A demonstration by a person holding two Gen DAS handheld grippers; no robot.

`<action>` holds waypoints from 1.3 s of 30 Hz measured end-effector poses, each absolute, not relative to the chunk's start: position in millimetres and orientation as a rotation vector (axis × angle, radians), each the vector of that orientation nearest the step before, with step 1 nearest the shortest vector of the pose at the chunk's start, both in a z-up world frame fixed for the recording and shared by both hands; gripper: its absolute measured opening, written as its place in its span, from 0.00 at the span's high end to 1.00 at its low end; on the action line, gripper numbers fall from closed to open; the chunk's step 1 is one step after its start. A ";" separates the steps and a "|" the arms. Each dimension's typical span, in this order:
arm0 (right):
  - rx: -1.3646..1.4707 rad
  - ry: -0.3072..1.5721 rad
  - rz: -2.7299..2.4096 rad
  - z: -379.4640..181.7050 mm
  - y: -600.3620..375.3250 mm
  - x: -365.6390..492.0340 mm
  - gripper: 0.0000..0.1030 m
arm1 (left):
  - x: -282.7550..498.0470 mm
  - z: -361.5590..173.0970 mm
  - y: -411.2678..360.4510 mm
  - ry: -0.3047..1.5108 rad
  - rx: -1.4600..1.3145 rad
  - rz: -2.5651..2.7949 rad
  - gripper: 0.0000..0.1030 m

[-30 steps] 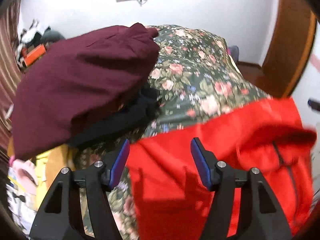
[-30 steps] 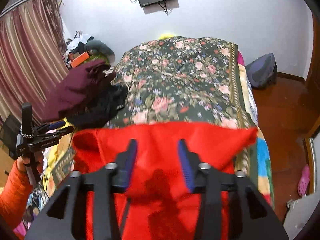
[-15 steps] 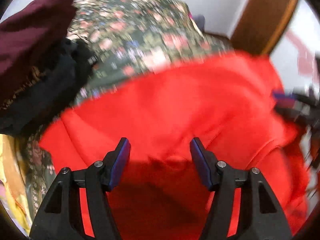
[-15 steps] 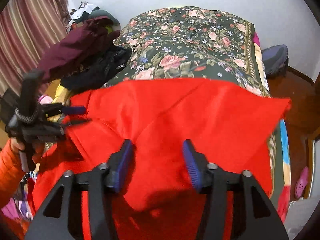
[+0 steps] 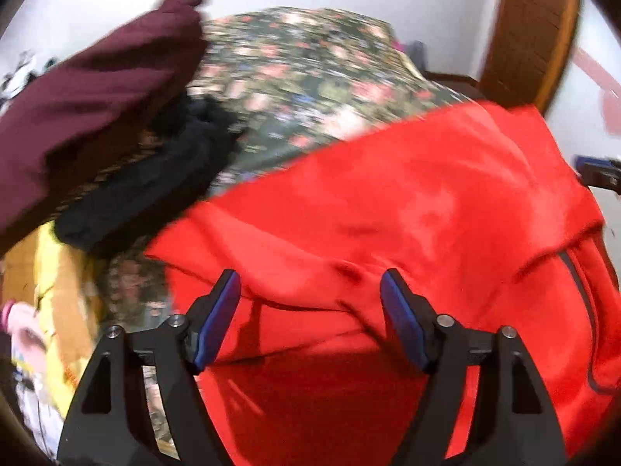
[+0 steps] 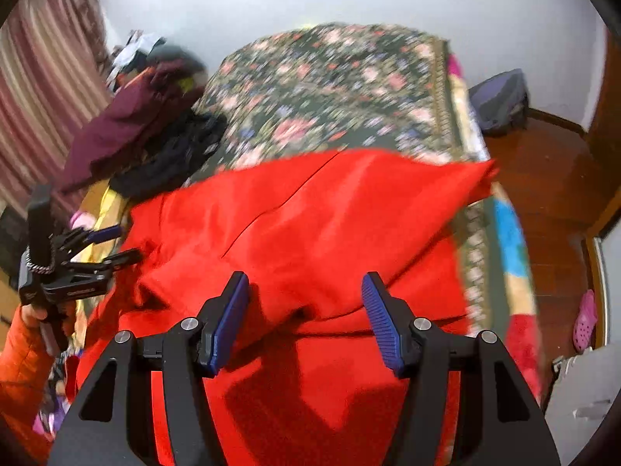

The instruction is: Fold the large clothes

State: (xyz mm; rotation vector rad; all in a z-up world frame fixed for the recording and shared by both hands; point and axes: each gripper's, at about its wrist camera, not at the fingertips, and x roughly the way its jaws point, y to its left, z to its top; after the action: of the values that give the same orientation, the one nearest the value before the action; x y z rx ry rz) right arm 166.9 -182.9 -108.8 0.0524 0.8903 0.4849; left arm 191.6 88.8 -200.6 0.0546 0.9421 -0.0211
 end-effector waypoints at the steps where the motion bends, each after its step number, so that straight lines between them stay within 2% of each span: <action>1: 0.074 0.881 0.461 -106.4 -190.0 170.7 0.45 | 192.6 -196.2 97.7 0.930 0.033 0.012 0.24; 3: 0.132 0.882 0.403 -106.3 -204.1 180.2 0.44 | 196.8 -190.3 116.1 0.903 -0.020 0.071 0.19; 4: 0.168 0.888 0.378 -107.9 -212.0 185.4 0.41 | 199.7 -188.6 127.5 0.890 -0.056 0.111 0.18; 7: 0.278 0.923 0.347 -120.3 -228.6 203.8 0.39 | 207.5 -194.5 155.0 0.893 -0.189 0.187 0.17; 15: 0.442 1.090 0.387 -175.1 -232.1 236.0 0.39 | 214.9 -261.0 188.3 1.048 -0.447 0.192 0.17; 19: 0.505 1.088 0.435 -180.6 -233.0 237.2 0.39 | 207.7 -290.2 201.1 1.053 -0.698 0.092 0.11; 23: 0.518 1.079 0.448 -179.1 -227.9 236.1 0.37 | 206.7 -293.4 202.2 1.055 -0.735 0.076 0.10; 25: 0.500 1.067 0.448 -176.3 -224.6 236.1 0.40 | 207.4 -286.5 196.7 1.049 -0.701 0.067 0.19; 26: 0.490 1.058 0.443 -174.6 -224.1 234.6 0.41 | 209.9 -282.4 194.8 1.044 -0.684 0.066 0.30; 27: 0.471 1.054 0.430 -172.2 -222.5 232.0 0.47 | 210.0 -274.2 189.3 1.025 -0.645 0.074 0.36; 29: 0.442 1.036 0.416 -168.2 -221.0 230.9 0.58 | 209.5 -259.7 177.7 0.991 -0.529 0.117 0.59; 30: 0.425 1.023 0.410 -165.0 -220.6 229.7 0.67 | 211.0 -253.4 169.7 0.980 -0.454 0.126 0.73; 31: 0.413 1.015 0.408 -162.4 -219.9 230.3 0.74 | 211.4 -247.4 160.3 0.974 -0.390 0.124 0.79; 34: 0.373 0.965 0.430 -147.2 -219.4 225.2 0.85 | 210.1 -230.7 139.9 0.939 -0.251 0.133 0.84; 39: 0.348 0.884 0.456 -119.6 -219.7 225.2 0.86 | 210.2 -189.5 130.1 0.845 -0.185 0.090 0.86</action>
State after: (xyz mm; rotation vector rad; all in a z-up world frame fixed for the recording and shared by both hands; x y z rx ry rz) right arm 225.2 -219.7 -119.6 0.3478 0.8843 0.4556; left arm 210.2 130.1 -189.5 -0.1855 0.8454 0.0899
